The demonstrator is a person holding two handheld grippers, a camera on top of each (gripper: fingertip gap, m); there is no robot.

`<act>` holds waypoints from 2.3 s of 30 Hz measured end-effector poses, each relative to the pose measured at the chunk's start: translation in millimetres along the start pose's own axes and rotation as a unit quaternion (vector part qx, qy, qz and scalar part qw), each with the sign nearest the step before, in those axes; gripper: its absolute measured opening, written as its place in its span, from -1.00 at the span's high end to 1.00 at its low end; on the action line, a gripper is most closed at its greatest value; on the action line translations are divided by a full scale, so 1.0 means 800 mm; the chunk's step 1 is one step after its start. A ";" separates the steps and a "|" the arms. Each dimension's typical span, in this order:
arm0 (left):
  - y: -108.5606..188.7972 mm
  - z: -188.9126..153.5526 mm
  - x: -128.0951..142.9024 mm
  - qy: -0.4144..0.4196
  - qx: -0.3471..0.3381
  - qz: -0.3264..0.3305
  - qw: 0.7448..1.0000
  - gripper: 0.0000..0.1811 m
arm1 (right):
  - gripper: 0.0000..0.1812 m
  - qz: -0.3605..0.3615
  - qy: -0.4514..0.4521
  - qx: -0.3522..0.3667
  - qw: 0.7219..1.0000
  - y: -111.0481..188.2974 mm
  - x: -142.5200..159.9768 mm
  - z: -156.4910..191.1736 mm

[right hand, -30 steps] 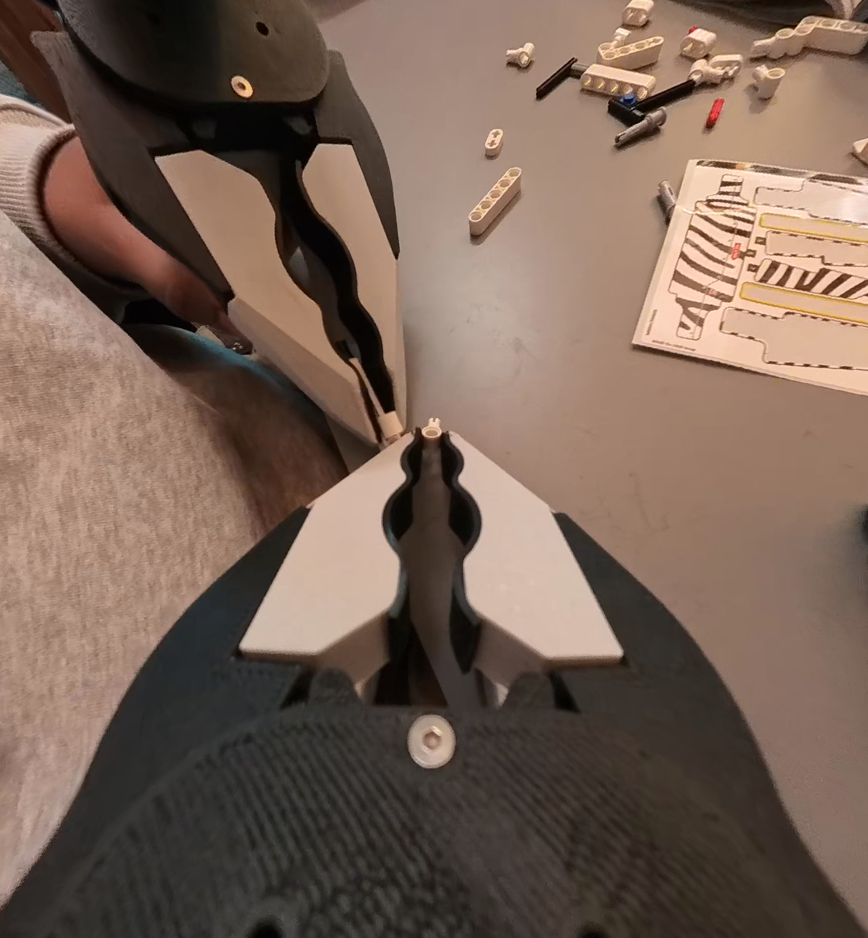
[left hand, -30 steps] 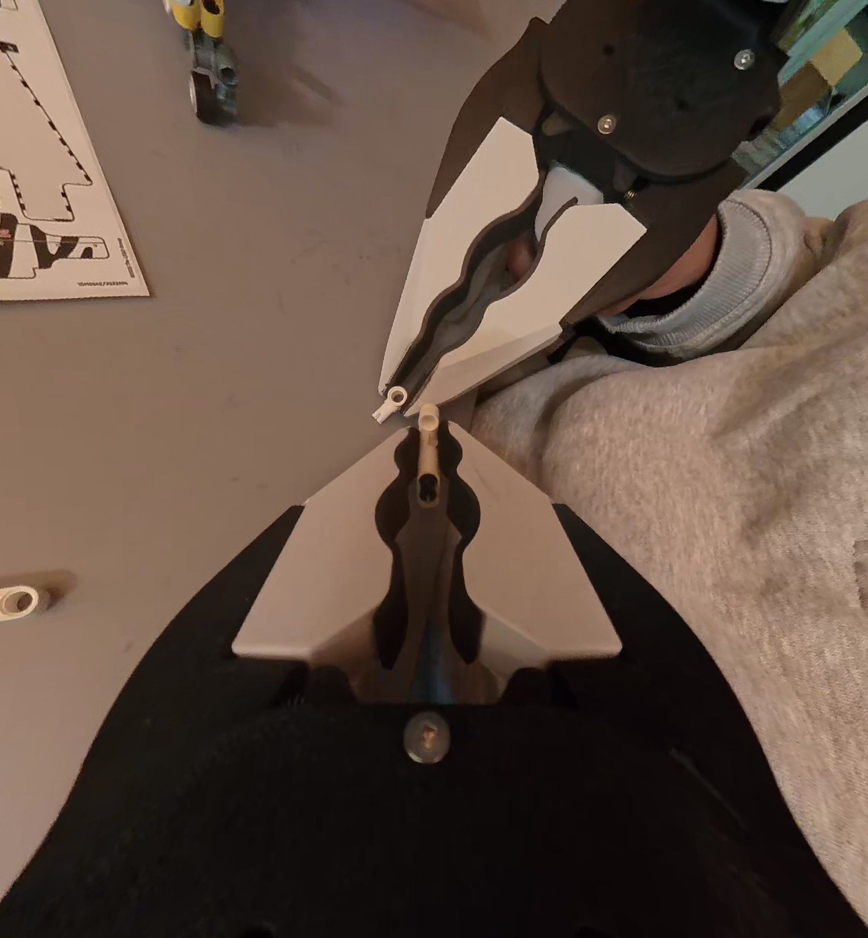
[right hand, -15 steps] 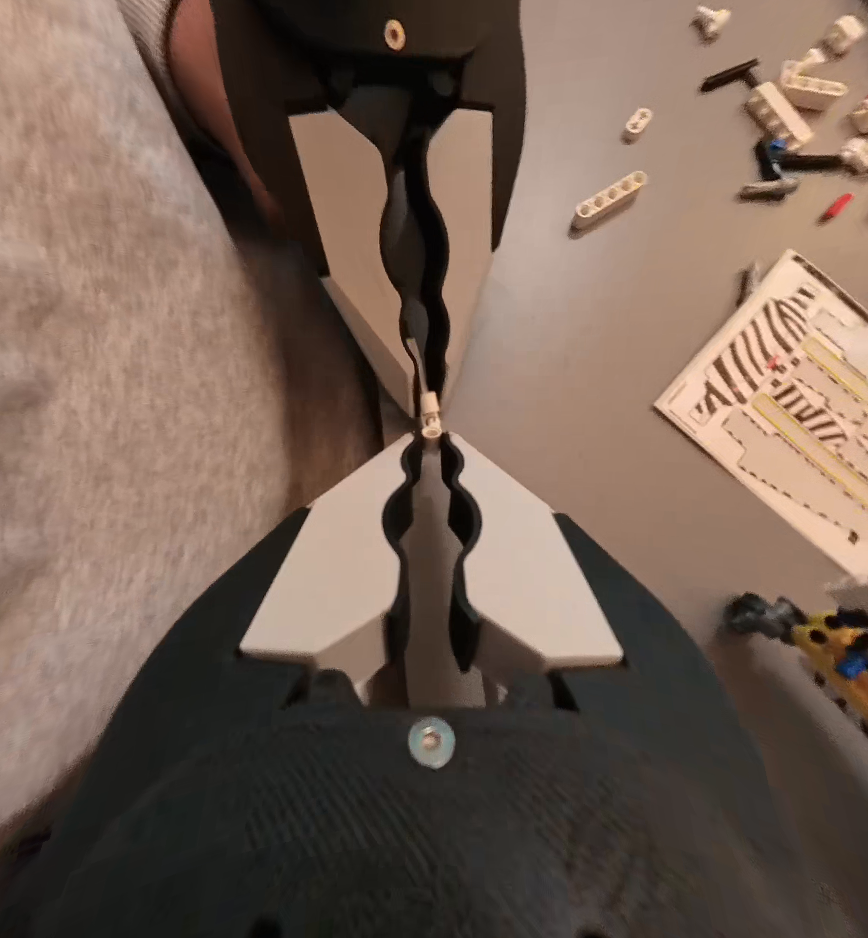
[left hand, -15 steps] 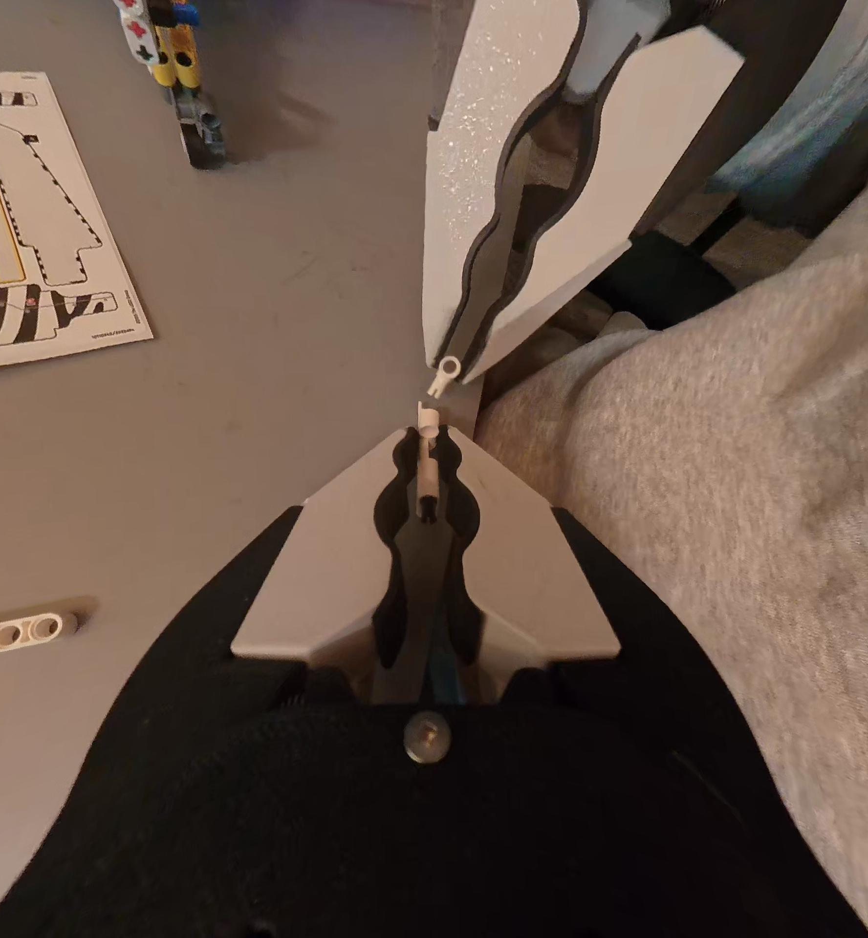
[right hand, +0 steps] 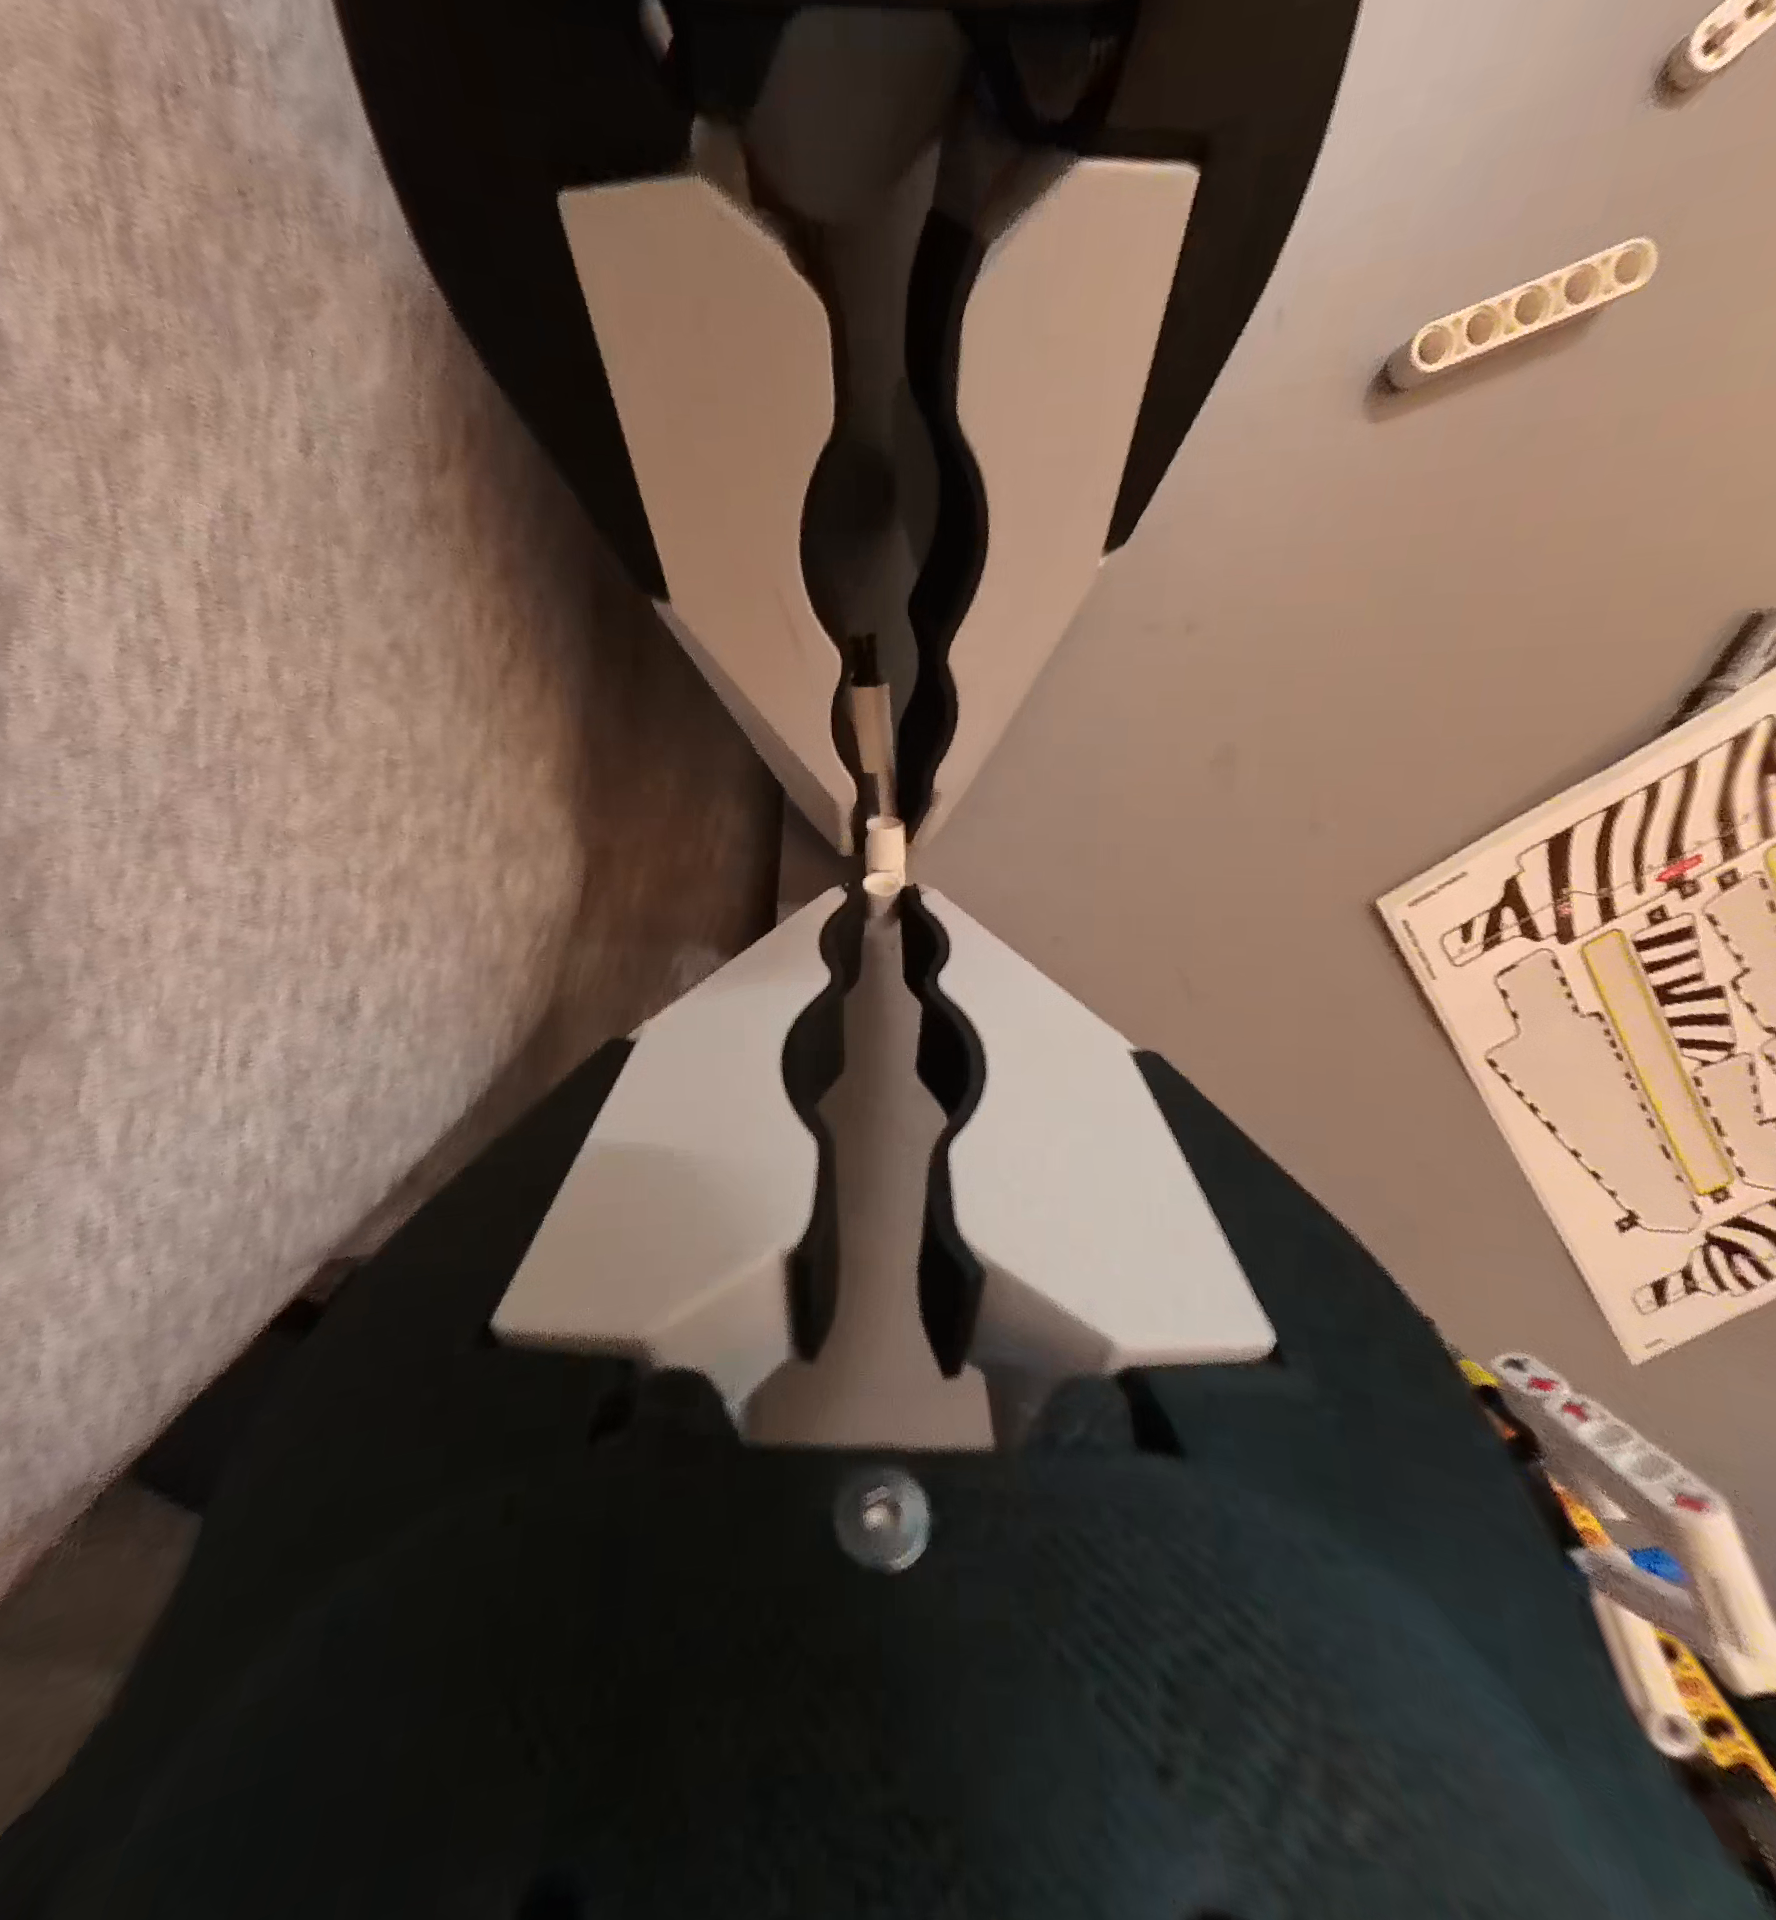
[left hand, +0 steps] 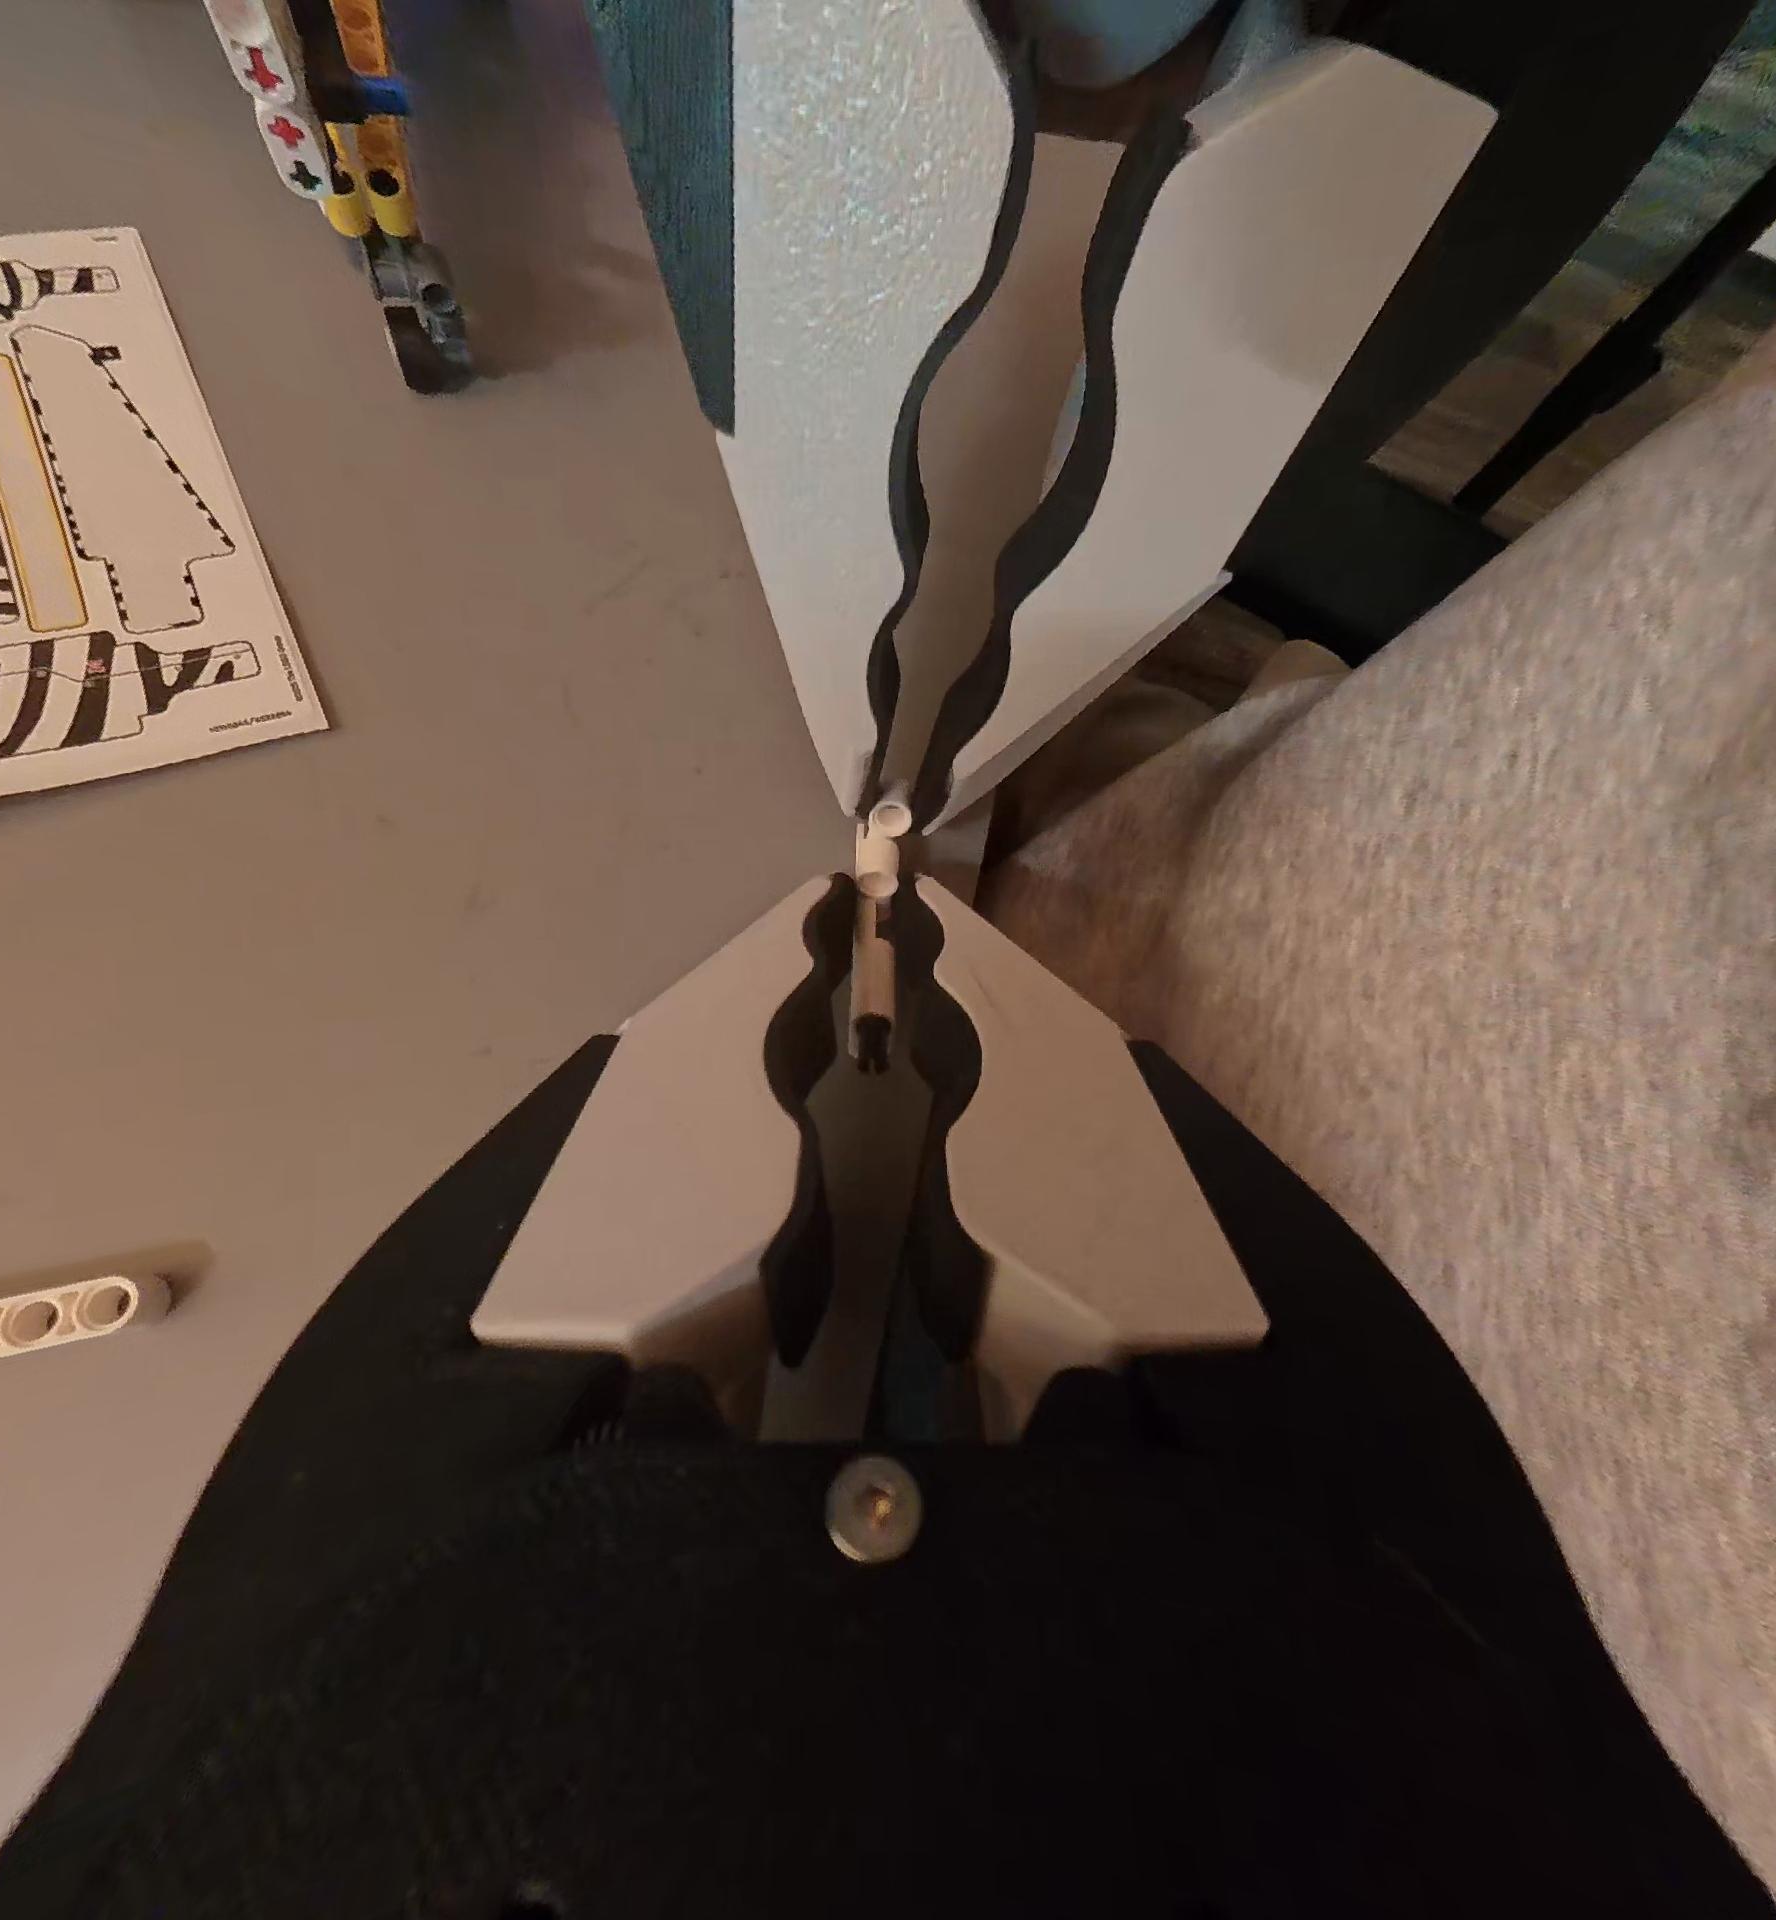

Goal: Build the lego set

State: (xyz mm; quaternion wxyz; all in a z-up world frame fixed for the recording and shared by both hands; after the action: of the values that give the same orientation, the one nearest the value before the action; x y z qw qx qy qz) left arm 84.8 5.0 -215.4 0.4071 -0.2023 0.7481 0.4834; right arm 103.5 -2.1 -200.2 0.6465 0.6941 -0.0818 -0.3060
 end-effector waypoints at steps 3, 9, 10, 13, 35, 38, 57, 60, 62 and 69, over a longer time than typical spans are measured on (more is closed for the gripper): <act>0.000 0.000 0.000 -0.003 -0.003 0.000 1.000 0.94 | 0.94 0.004 -0.002 -0.011 1.000 0.000 -0.002 -0.001; 0.000 0.000 0.000 -0.006 -0.007 0.000 1.000 0.94 | 0.94 -0.012 -0.031 -0.049 0.998 0.000 -0.003 -0.004; 0.000 0.000 0.000 -0.007 -0.008 0.000 1.000 0.94 | 0.94 -0.012 -0.032 -0.053 0.998 0.000 -0.003 -0.004; 0.000 0.001 0.001 -0.009 -0.011 0.002 1.000 0.94 | 0.94 -0.008 -0.023 -0.056 0.998 -0.001 -0.005 -0.006; 0.000 0.001 0.001 0.001 -0.004 0.000 1.000 0.94 | 0.94 -0.008 0.014 -0.069 0.997 0.000 0.001 -0.008; 0.000 0.001 0.001 0.001 -0.003 -0.002 1.000 0.93 | 0.94 -0.012 0.014 -0.051 0.999 0.001 0.006 -0.011; -0.001 -0.002 0.004 -0.071 -0.058 -0.003 0.996 0.93 | 0.94 -0.070 -0.027 -0.044 0.996 -0.001 -0.001 0.001; -0.001 -0.002 0.005 -0.068 -0.056 -0.002 0.996 0.92 | 0.94 -0.053 -0.015 -0.021 0.998 -0.002 0.000 0.000; -0.001 -0.003 0.005 -0.072 -0.058 -0.002 0.996 0.92 | 0.94 -0.044 -0.009 -0.008 0.999 -0.002 0.000 0.002; -0.001 -0.004 0.006 -0.094 -0.069 -0.004 0.993 0.92 | 0.94 -0.017 -0.024 -0.003 1.000 -0.003 -0.002 0.004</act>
State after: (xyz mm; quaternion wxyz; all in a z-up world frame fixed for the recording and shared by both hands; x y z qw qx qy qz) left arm 81.0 2.0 -219.1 0.4625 -0.1868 0.6704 0.5493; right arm 99.7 -3.7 -201.6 0.6412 0.6857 -0.0849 -0.3338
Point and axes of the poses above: each gripper's, where its closed fingertips meet, y back along the fingers, x out of its underside, z = x × y across the jaws, the point moved 2 cm from there along y, back along the fingers, and after that the axes turned 1 degree about -z, right-handed, at the moved point
